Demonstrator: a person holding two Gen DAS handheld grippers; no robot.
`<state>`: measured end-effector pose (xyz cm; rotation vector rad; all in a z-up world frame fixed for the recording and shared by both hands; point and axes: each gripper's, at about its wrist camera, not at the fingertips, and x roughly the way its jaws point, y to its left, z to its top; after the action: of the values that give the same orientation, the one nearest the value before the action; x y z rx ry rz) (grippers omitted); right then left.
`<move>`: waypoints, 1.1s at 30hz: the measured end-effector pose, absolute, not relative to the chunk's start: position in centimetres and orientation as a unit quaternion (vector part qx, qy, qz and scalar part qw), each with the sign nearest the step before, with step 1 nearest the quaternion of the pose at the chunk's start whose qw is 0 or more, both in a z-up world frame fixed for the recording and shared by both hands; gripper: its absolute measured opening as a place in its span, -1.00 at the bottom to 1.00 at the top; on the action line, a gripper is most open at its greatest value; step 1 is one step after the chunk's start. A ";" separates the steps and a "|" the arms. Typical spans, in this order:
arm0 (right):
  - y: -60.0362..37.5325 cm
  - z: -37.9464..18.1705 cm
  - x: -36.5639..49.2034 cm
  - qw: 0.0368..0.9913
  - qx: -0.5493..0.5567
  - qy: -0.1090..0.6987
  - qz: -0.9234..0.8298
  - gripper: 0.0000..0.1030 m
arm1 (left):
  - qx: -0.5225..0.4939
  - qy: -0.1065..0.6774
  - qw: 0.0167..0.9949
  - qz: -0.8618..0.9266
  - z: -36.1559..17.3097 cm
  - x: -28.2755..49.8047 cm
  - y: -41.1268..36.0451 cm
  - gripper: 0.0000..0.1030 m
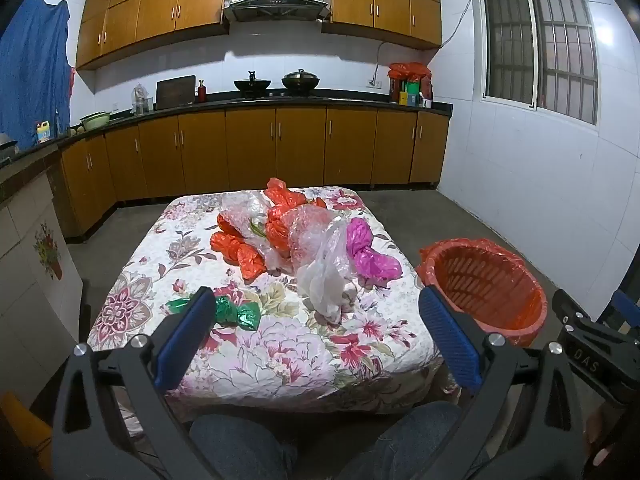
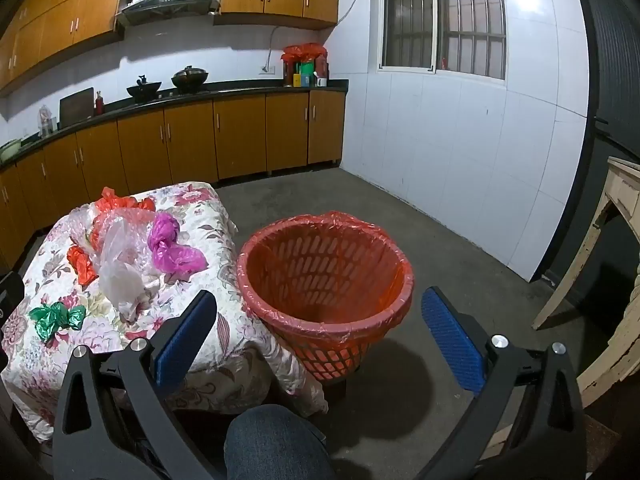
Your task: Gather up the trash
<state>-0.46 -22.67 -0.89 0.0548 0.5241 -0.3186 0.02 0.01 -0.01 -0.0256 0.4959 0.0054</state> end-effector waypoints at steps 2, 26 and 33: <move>-22.7 -0.9 -0.5 0.953 0.027 0.257 -0.157 0.97 | -0.013 0.245 0.969 0.003 0.0 0.0 0.0 0.92; -22.8 -0.9 -0.4 0.953 0.026 0.255 -0.158 0.97 | -0.014 0.249 0.968 0.002 0.0 0.0 0.0 0.92; -22.8 -0.8 -0.4 0.953 0.026 0.256 -0.158 0.97 | -0.015 0.250 0.968 0.002 0.0 0.1 0.0 0.92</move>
<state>-0.43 -22.84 -0.84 0.0538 0.5198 -0.3210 0.05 0.03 -0.03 -0.0294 0.5052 0.0047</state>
